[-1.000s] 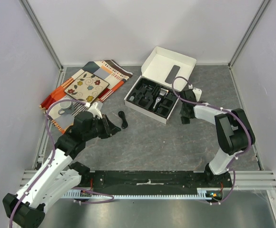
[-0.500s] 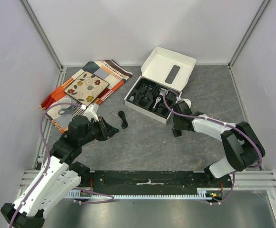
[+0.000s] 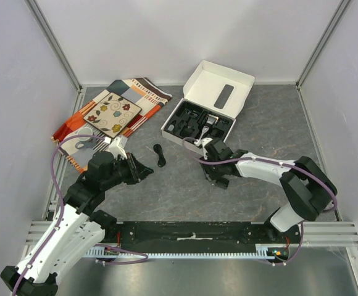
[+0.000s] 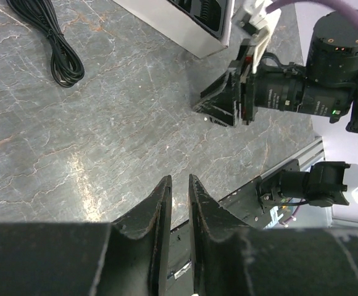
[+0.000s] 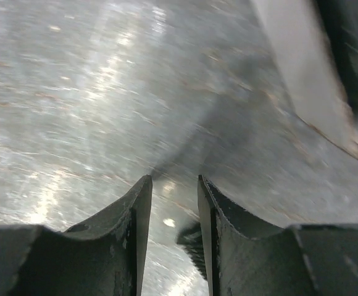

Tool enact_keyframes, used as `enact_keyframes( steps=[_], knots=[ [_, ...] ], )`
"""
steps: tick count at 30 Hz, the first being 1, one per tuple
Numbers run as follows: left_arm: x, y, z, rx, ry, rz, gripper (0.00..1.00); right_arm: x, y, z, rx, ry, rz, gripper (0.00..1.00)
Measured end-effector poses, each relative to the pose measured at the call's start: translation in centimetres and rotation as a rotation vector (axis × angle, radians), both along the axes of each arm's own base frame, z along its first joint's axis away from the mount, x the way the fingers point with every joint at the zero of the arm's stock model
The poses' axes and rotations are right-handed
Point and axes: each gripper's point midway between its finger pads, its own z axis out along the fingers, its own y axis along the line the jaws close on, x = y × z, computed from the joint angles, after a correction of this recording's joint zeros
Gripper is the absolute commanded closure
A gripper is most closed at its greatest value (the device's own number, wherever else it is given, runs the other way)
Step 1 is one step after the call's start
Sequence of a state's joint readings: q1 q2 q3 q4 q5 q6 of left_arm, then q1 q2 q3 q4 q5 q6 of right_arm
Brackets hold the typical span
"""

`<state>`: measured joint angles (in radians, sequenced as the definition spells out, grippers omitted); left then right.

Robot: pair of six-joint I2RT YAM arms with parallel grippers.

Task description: Sort the hair-cutting tools

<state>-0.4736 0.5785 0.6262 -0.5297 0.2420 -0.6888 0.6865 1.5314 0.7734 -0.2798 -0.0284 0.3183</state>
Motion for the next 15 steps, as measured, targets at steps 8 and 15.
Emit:
enact_keyframes(
  steps=[8,15],
  knots=[
    [-0.1,0.1,-0.2,0.006,0.007,0.004,0.77,0.7,2.5,1.8,-0.095,-0.114,0.119,0.53],
    [-0.1,0.2,-0.2,0.007,0.009,0.004,0.77,2.9,-0.4,11.6,-0.006,-0.377,-0.128,0.54]
  ],
)
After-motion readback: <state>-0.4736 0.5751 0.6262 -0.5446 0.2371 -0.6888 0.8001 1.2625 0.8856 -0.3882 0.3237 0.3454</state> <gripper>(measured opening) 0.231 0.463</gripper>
